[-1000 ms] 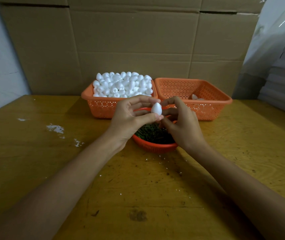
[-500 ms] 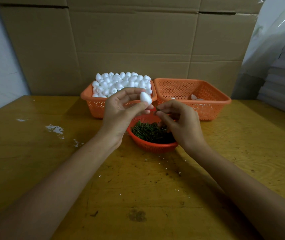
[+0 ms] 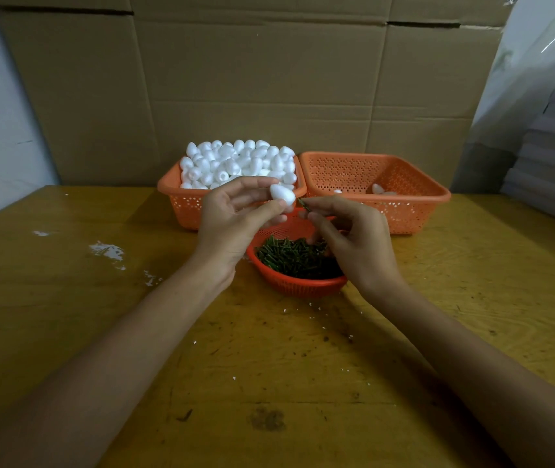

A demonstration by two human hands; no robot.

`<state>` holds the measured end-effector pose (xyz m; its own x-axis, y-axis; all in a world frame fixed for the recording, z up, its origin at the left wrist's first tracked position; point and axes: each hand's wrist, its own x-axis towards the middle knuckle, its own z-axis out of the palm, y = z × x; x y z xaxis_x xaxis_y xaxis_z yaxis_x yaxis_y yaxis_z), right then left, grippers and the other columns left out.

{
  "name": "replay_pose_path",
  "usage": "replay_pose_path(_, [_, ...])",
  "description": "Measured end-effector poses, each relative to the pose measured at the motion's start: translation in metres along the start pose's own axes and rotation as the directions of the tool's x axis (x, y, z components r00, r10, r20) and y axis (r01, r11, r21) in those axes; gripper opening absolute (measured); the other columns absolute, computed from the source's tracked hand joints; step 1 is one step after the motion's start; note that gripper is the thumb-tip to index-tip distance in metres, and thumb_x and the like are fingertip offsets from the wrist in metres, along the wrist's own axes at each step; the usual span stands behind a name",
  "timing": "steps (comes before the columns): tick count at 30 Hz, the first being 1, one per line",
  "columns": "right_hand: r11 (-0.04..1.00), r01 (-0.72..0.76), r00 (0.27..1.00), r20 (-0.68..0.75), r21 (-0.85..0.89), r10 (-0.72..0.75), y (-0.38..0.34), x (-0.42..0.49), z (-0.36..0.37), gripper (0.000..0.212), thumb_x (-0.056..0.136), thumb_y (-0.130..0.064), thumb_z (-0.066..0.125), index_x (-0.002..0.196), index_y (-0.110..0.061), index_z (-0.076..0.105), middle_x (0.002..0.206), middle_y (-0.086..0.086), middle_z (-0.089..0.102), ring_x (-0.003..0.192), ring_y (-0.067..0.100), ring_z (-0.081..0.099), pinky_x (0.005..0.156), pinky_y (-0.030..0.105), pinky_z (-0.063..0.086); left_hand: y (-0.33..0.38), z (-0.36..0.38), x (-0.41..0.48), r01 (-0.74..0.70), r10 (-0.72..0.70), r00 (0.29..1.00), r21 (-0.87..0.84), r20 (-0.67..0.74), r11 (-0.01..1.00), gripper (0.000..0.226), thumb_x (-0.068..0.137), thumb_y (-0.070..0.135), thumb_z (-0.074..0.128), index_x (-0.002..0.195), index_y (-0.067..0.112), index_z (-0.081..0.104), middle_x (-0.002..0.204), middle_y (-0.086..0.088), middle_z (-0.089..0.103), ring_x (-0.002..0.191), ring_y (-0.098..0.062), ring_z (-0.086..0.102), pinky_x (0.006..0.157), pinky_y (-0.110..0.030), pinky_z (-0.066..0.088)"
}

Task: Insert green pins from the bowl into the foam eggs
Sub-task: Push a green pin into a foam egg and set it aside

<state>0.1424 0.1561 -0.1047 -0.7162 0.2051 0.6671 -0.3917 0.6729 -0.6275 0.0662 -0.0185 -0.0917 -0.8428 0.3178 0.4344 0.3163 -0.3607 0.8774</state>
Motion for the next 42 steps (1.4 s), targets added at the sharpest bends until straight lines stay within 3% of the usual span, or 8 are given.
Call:
replay_pose_path(13, [0.999, 0.014, 0.999, 0.033, -0.029, -0.013, -0.004, -0.001, 0.001, 0.019, 0.096, -0.012, 0.072, 0.113, -0.020, 0.077, 0.092, -0.013, 0.078, 0.066, 0.007, 0.073, 0.072, 0.036, 0.061, -0.002, -0.002, 0.001, -0.017, 0.014, 0.998, 0.061, 0.063, 0.998, 0.030, 0.084, -0.005, 0.081, 0.111, 0.007, 0.076, 0.106, -0.008, 0.081, 0.100, -0.026, 0.079, 0.083, -0.033, 0.065])
replay_pose_path(19, [0.999, -0.038, 0.999, 0.039, 0.026, 0.037, -0.003, -0.003, 0.002, 0.027, 0.093, -0.015, 0.078, 0.105, -0.015, 0.054, 0.088, -0.010, 0.079, 0.068, 0.010, 0.075, 0.071, 0.044, 0.060, -0.004, -0.006, 0.001, -0.068, 0.049, 0.993, 0.178, 0.112, 0.982, 0.030, 0.082, -0.001, 0.085, 0.108, 0.011, 0.077, 0.108, -0.004, 0.081, 0.103, -0.020, 0.078, 0.088, -0.032, 0.063])
replay_pose_path(25, [0.999, -0.036, 0.998, 0.053, 0.036, 0.034, -0.003, -0.004, 0.001, 0.030, 0.093, -0.011, 0.076, 0.100, -0.014, 0.047, 0.085, -0.007, 0.079, 0.069, 0.011, 0.076, 0.069, 0.046, 0.060, -0.006, -0.006, 0.000, -0.083, 0.058, 0.992, 0.240, 0.111, 0.967, 0.029, 0.081, 0.001, 0.087, 0.107, 0.008, 0.078, 0.100, -0.005, 0.082, 0.098, -0.017, 0.079, 0.086, -0.027, 0.062])
replay_pose_path(30, [0.998, -0.046, 0.997, 0.060, 0.034, 0.044, -0.004, -0.004, 0.001, 0.031, 0.093, -0.011, 0.076, 0.101, -0.011, 0.047, 0.086, -0.006, 0.080, 0.069, 0.011, 0.076, 0.070, 0.048, 0.060, -0.008, -0.006, 0.000, -0.083, 0.057, 0.992, 0.252, 0.109, 0.964, 0.029, 0.081, 0.001, 0.087, 0.108, 0.007, 0.077, 0.099, -0.006, 0.082, 0.098, -0.018, 0.079, 0.088, -0.031, 0.063])
replay_pose_path(36, [0.998, -0.055, 0.995, 0.078, 0.002, 0.055, -0.007, -0.003, -0.001, 0.028, 0.092, -0.018, 0.078, 0.102, -0.011, 0.053, 0.092, -0.005, 0.080, 0.087, 0.008, 0.076, 0.082, 0.049, 0.060, -0.009, -0.008, 0.000, -0.110, 0.078, 0.989, 0.274, 0.123, 0.956, 0.031, 0.081, 0.005, 0.088, 0.109, 0.011, 0.076, 0.098, 0.001, 0.082, 0.097, -0.014, 0.079, 0.081, -0.020, 0.060])
replay_pose_path(42, [0.999, -0.033, 0.998, 0.045, -0.023, 0.034, -0.008, -0.001, -0.005, 0.022, 0.087, -0.016, 0.084, 0.093, -0.012, 0.063, 0.088, -0.003, 0.073, 0.082, 0.011, 0.073, 0.076, 0.047, 0.060, -0.010, -0.008, 0.001, -0.092, 0.069, 0.994, 0.282, 0.088, 0.955, 0.040, 0.083, 0.010, 0.088, 0.118, 0.010, 0.069, 0.099, 0.001, 0.082, 0.100, -0.014, 0.078, 0.087, -0.022, 0.059])
